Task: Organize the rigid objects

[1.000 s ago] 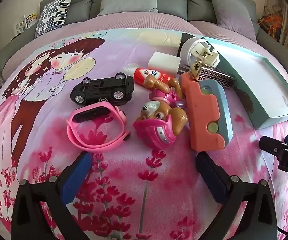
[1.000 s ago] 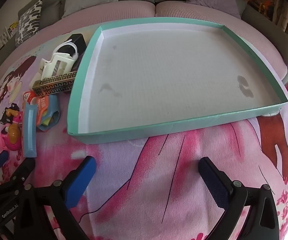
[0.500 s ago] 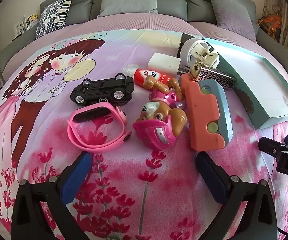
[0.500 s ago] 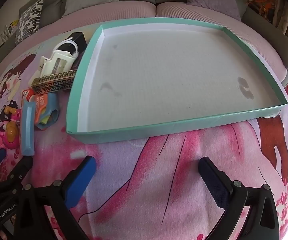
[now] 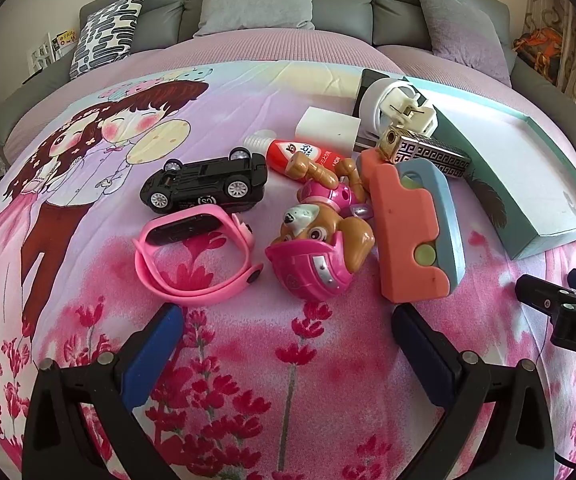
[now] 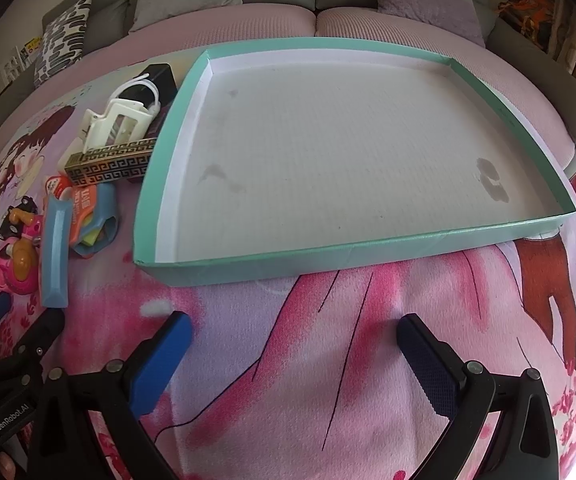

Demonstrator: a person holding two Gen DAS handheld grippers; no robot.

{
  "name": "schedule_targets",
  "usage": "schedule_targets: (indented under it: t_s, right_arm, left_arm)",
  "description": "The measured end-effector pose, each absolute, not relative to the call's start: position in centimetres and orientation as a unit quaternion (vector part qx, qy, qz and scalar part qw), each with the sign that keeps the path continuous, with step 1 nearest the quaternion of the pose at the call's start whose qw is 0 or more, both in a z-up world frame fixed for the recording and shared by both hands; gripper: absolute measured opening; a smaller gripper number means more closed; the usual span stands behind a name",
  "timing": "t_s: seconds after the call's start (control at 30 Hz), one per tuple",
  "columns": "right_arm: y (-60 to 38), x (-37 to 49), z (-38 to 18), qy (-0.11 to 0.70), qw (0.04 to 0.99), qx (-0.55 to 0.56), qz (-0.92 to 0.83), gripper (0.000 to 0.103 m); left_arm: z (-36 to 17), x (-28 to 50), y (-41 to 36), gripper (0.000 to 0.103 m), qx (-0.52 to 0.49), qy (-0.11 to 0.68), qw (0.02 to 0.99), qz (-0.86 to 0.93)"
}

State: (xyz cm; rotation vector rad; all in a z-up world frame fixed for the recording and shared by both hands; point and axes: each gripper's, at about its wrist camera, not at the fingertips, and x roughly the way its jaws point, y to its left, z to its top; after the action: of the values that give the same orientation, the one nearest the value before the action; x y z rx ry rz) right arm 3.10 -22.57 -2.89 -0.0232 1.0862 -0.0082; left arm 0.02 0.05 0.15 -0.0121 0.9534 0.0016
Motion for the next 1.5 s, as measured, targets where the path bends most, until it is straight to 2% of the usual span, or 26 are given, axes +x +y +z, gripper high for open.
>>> schedule_targets:
  t_s: [1.5]
  right_arm:
    - [-21.85, 2.41, -2.96, 0.514, 0.857, -0.023, 0.003, 0.103]
  left_arm:
    - [0.03, 0.05, -0.01, 0.103, -0.005, 0.457, 0.889, 0.001]
